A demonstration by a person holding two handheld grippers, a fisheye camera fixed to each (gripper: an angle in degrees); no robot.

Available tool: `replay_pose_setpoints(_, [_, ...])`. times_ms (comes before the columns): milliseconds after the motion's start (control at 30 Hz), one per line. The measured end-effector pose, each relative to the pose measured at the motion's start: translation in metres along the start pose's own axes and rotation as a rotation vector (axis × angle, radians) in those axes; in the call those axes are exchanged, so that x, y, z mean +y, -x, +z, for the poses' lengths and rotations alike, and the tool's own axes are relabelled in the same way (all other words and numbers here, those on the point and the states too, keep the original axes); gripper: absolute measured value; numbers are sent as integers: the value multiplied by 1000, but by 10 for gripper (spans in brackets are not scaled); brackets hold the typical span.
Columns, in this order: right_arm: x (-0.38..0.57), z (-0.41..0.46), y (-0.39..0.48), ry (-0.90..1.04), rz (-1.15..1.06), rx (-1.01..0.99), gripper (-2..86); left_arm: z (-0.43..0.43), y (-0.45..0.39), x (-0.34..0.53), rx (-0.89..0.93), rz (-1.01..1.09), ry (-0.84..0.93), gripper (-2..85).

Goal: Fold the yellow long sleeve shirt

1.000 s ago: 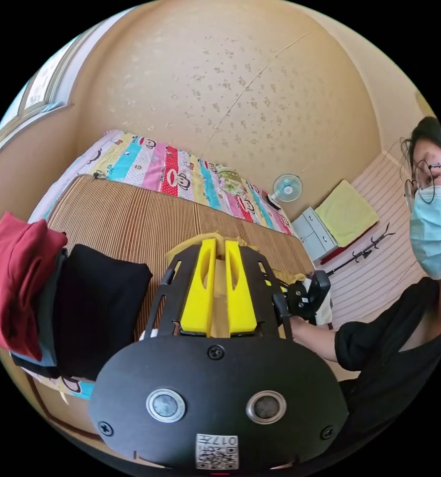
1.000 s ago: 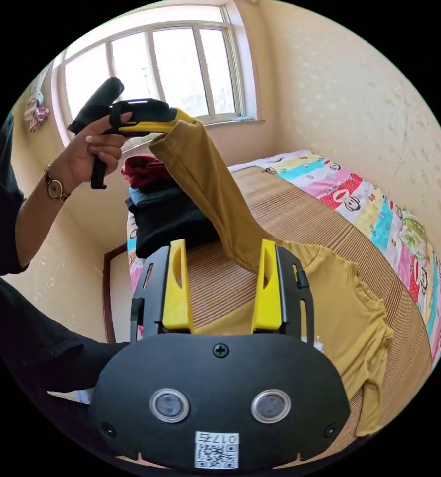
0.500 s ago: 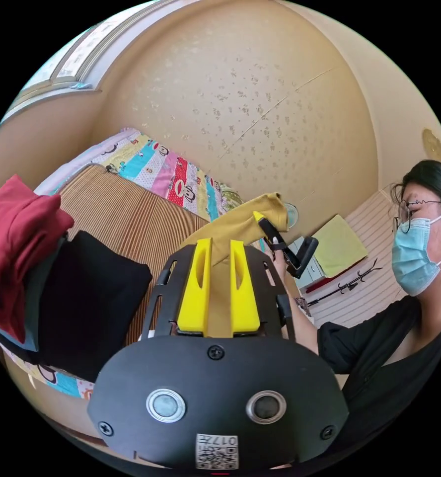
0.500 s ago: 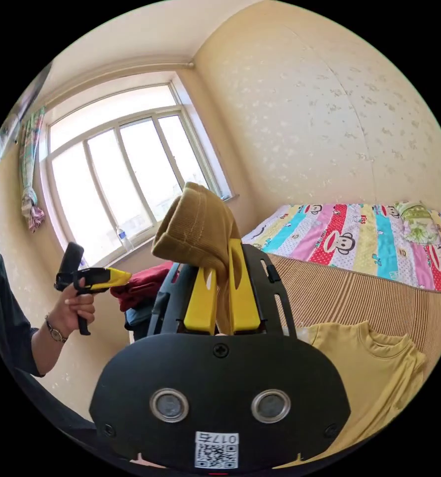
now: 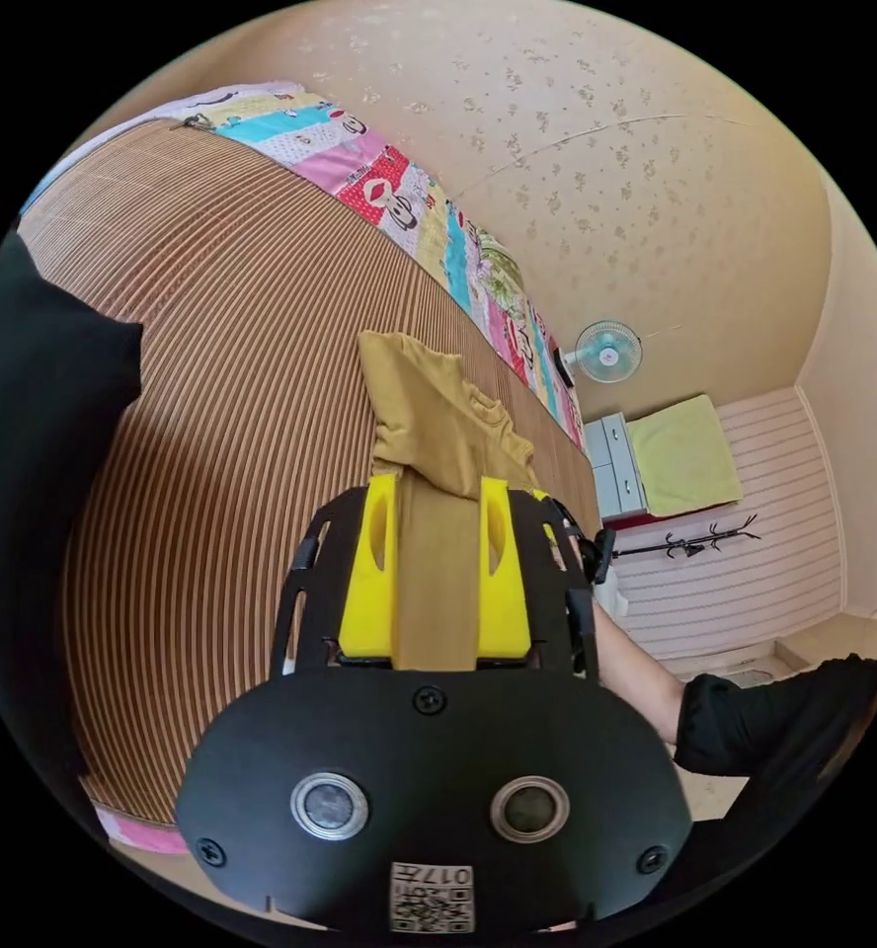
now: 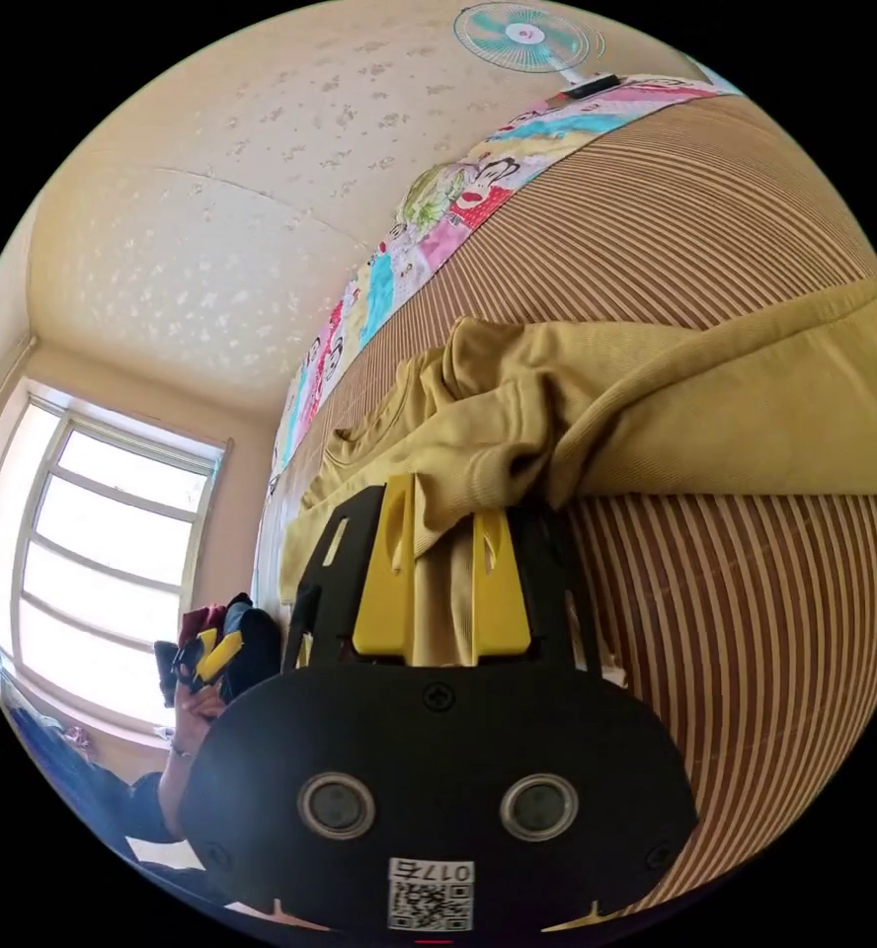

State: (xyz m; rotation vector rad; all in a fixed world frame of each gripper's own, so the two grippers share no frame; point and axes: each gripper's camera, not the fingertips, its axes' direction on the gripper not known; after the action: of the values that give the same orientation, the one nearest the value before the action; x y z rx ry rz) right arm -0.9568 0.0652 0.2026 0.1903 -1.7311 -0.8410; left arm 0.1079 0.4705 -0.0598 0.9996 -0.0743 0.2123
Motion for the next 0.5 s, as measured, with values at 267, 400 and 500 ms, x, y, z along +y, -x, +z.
replay_pose_setpoints(267, [-52, -26, 26, -12, 46, -56, 48, 93, 29, -85, -83, 17, 158, 66])
replay_pose_setpoints(400, [-75, -48, 93, -53, -274, -109, 43, 68, 31, -93, -27, 84, 85, 29])
replay_pose_setpoints(500, [-91, -54, 111, -86, -328, -48, 44, 61, 34, -87, -78, 116, 52, 17])
